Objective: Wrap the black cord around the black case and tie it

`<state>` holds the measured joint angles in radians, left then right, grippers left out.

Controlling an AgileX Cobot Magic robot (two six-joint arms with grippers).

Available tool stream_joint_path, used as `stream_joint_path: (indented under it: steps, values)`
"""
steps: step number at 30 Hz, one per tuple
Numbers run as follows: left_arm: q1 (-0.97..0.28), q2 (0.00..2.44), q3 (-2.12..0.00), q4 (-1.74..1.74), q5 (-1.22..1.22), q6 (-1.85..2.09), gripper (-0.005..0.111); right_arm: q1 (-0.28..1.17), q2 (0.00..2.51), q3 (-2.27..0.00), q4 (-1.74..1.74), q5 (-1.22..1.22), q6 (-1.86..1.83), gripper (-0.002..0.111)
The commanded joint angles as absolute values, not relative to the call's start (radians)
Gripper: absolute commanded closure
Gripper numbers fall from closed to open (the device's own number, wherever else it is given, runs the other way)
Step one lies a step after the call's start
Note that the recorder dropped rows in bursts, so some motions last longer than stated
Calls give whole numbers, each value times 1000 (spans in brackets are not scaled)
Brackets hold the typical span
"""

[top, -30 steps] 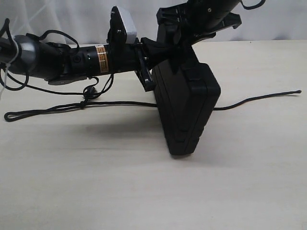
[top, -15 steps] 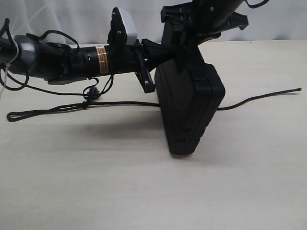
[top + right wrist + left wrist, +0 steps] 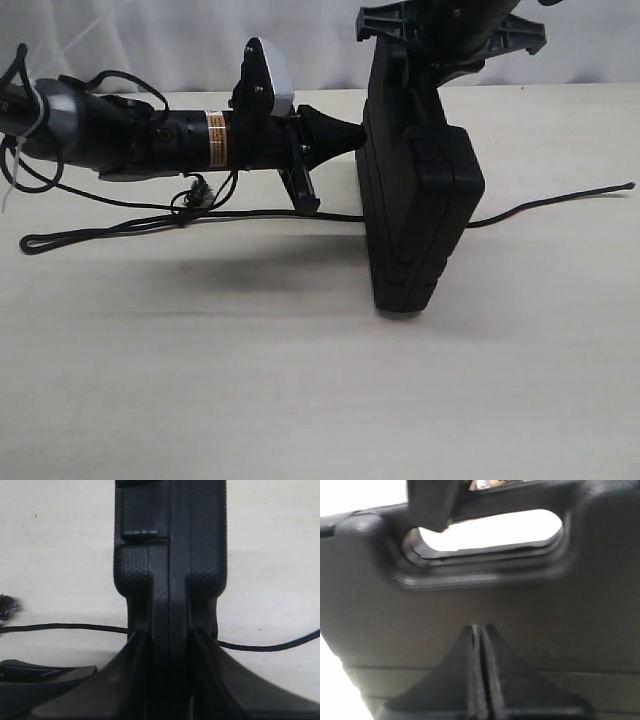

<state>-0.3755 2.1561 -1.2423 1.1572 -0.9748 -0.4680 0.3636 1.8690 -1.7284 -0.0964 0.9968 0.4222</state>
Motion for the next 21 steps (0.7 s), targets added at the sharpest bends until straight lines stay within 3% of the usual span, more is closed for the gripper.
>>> stream_joint_path:
  steps: [1,10,14,21]
  values:
    - [-385,2155,-1240,1177,-971,-475,107,360,1867,-1733,-99,963,431,104]
    - [-385,2155,-1240,1221,-926,-478,107,360,1947,-1733,-91,974,425,104]
    - [-385,2155,-1240,1219,-924,-478,107,360,1947,-1733,-91,974,424,72]
    - [-385,2155,-1240,1210,-925,-476,107,360,1877,-1733,-78,969,424,71]
